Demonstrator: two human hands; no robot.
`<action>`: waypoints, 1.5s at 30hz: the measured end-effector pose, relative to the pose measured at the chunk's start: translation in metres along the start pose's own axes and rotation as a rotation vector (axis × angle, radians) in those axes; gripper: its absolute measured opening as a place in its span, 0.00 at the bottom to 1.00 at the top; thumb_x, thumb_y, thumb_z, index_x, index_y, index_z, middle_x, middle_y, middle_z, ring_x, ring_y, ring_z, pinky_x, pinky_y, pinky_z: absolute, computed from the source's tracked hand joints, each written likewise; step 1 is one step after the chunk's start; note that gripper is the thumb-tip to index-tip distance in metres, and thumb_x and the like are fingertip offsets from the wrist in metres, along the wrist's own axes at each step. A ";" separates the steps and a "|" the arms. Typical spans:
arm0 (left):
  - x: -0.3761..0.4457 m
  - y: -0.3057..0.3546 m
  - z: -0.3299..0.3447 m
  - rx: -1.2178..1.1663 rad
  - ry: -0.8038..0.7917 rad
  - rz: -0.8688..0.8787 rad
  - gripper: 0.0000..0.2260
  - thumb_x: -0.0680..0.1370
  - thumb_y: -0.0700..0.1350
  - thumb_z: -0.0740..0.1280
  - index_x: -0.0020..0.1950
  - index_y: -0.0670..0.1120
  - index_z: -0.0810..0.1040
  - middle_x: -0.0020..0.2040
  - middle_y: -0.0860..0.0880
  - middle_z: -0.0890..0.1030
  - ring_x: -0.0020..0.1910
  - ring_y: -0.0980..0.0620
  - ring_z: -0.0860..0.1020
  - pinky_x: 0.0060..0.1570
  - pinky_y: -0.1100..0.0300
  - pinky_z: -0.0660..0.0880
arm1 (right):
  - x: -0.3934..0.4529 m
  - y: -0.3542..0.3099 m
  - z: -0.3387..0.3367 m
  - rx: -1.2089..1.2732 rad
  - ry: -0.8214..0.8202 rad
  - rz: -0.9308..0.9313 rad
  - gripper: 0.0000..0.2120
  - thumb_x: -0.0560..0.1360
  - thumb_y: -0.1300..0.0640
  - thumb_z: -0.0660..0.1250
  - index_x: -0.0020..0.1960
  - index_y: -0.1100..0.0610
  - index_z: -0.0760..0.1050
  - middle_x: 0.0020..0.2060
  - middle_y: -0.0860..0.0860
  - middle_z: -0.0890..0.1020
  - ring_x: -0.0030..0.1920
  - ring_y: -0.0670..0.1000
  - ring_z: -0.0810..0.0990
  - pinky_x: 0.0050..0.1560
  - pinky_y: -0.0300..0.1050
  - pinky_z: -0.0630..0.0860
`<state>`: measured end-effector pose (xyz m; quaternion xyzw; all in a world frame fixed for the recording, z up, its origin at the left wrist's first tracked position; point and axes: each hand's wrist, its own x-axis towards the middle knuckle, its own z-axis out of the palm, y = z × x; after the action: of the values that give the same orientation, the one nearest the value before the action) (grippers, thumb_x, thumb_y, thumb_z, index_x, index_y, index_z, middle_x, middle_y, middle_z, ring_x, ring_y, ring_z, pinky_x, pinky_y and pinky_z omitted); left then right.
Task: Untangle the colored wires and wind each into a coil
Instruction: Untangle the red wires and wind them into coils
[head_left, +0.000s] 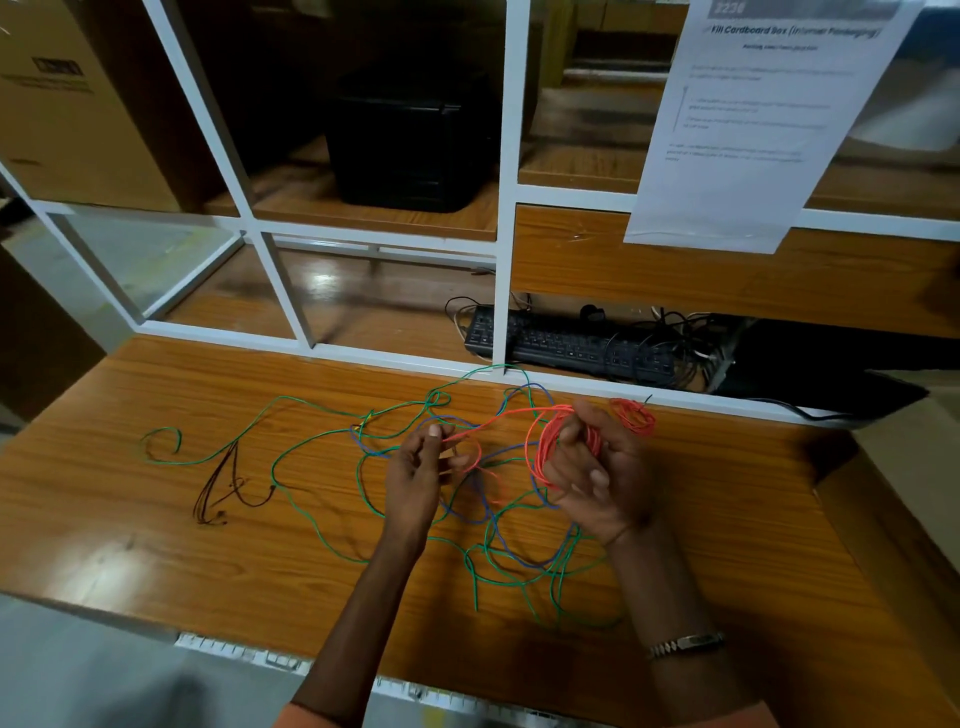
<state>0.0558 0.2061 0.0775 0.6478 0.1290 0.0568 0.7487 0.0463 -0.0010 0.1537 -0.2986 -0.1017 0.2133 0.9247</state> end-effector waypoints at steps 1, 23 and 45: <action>-0.001 0.001 -0.003 -0.012 0.025 -0.006 0.16 0.87 0.49 0.61 0.61 0.39 0.81 0.53 0.44 0.88 0.40 0.48 0.87 0.37 0.62 0.80 | 0.000 -0.001 -0.001 0.034 0.007 -0.021 0.17 0.79 0.53 0.66 0.39 0.64 0.81 0.15 0.49 0.69 0.17 0.47 0.56 0.23 0.39 0.57; 0.005 0.061 -0.062 -0.182 0.230 0.185 0.19 0.88 0.56 0.54 0.49 0.44 0.74 0.43 0.44 0.88 0.30 0.51 0.84 0.32 0.62 0.78 | 0.013 0.012 -0.059 -0.849 0.971 0.215 0.21 0.73 0.47 0.74 0.62 0.57 0.81 0.63 0.53 0.81 0.58 0.52 0.78 0.59 0.47 0.71; -0.003 0.044 -0.035 0.126 -0.281 0.026 0.28 0.82 0.41 0.69 0.80 0.57 0.67 0.77 0.47 0.72 0.76 0.53 0.72 0.72 0.59 0.71 | 0.010 0.047 0.007 -1.126 0.302 0.378 0.22 0.85 0.46 0.61 0.55 0.65 0.82 0.24 0.46 0.70 0.23 0.42 0.67 0.29 0.35 0.66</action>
<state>0.0469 0.2457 0.1166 0.6965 0.0179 -0.0331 0.7165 0.0373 0.0414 0.1324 -0.7811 -0.0121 0.2424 0.5752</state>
